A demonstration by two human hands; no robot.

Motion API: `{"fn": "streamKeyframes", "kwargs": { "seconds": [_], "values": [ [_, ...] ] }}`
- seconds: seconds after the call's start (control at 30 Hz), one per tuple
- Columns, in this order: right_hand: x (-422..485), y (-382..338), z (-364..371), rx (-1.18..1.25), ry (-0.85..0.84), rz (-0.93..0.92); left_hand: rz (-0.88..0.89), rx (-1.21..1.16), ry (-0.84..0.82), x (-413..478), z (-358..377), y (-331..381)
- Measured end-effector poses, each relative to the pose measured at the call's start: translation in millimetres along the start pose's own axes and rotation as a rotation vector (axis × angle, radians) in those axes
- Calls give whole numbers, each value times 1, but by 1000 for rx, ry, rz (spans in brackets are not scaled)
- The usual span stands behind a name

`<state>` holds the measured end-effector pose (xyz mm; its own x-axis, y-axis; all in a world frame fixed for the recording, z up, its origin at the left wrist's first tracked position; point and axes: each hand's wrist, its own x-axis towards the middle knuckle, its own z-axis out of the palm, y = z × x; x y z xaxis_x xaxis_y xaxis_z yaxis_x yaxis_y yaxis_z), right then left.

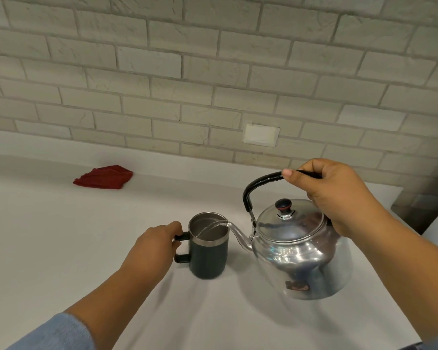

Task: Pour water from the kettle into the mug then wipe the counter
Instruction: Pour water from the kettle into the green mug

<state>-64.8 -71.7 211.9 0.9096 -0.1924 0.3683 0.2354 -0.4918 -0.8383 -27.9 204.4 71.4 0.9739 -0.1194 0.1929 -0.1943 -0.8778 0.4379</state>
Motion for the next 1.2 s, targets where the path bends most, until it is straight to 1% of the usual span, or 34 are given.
{"fn": "streamKeyframes", "kwargs": {
  "seconds": [0.27, 0.63, 1.03, 1.2],
  "values": [
    [-1, 2, -5, -3, -30, 8, 5, 25, -25, 0, -3, 8],
    [0, -9, -4, -93, -28, -23, 10, 57, -43, 2, -6, 9],
    [1, -15, -8, -189, -17, -9, 20, 91, -55, 3, -7, 10],
    [2, -20, -9, -247, -18, -43, 19, 105, -61, 4, -6, 11]
  ]
}}
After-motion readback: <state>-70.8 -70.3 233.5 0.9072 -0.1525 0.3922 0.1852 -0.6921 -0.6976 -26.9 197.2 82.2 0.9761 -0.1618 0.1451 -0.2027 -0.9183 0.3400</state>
